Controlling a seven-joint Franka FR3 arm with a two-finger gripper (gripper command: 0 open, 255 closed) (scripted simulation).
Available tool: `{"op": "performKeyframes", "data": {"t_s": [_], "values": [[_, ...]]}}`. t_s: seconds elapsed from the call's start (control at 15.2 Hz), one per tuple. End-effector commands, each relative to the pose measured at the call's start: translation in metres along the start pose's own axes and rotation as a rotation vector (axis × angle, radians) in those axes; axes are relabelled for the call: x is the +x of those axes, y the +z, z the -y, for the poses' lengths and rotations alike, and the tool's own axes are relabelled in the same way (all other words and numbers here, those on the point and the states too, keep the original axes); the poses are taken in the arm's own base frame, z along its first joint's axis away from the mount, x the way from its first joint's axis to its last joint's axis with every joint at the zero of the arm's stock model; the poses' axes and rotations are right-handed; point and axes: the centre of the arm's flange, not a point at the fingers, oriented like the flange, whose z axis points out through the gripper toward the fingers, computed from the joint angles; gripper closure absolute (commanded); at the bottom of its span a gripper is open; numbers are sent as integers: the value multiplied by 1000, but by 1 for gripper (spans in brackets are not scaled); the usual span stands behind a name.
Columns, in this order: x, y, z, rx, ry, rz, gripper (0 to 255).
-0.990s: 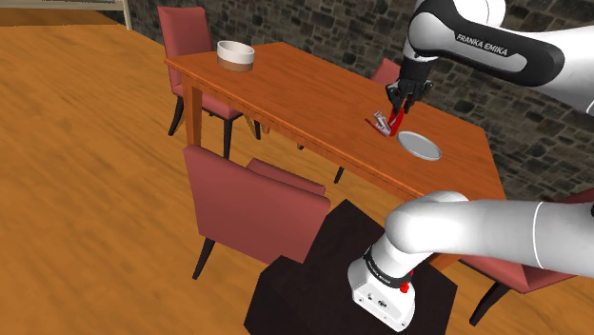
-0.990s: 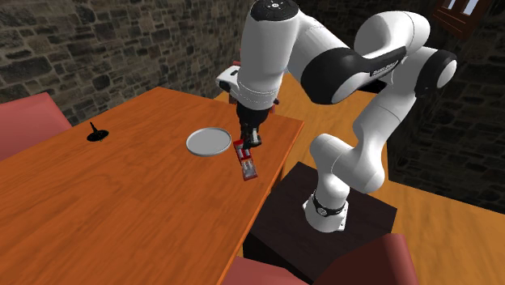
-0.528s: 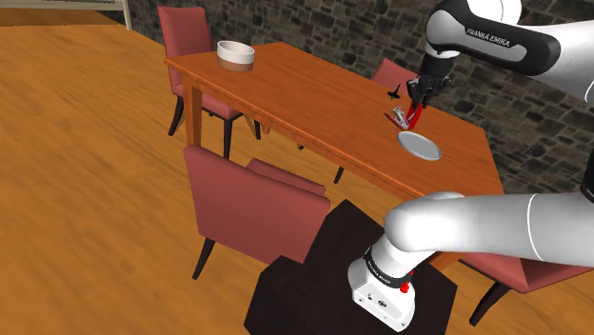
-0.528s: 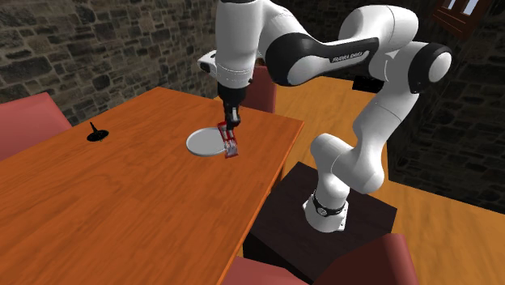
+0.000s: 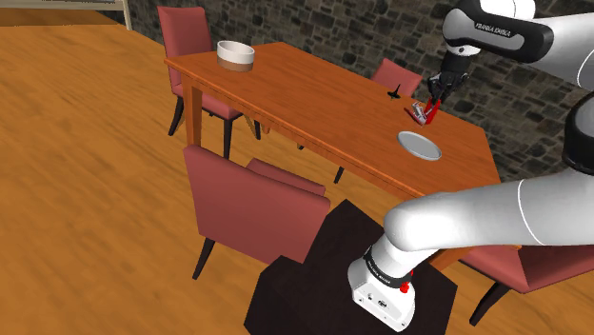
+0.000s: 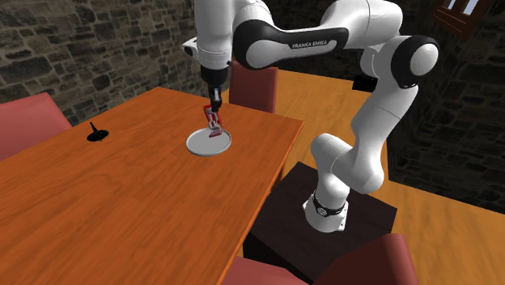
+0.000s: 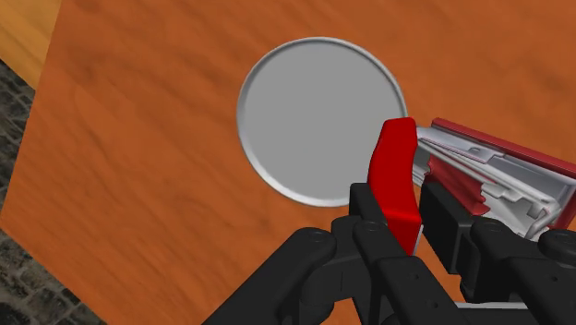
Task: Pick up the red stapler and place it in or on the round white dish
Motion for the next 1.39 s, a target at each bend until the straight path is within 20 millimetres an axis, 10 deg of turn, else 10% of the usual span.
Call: {"op": "performKeyframes", "data": {"t_s": [0.0, 0.4, 1.32], "values": [[10, 8, -27, -2, 0, 0, 255], [35, 22, -98, -2, 0, 0, 255], [29, 92, -75, -2, 0, 0, 255]]}}
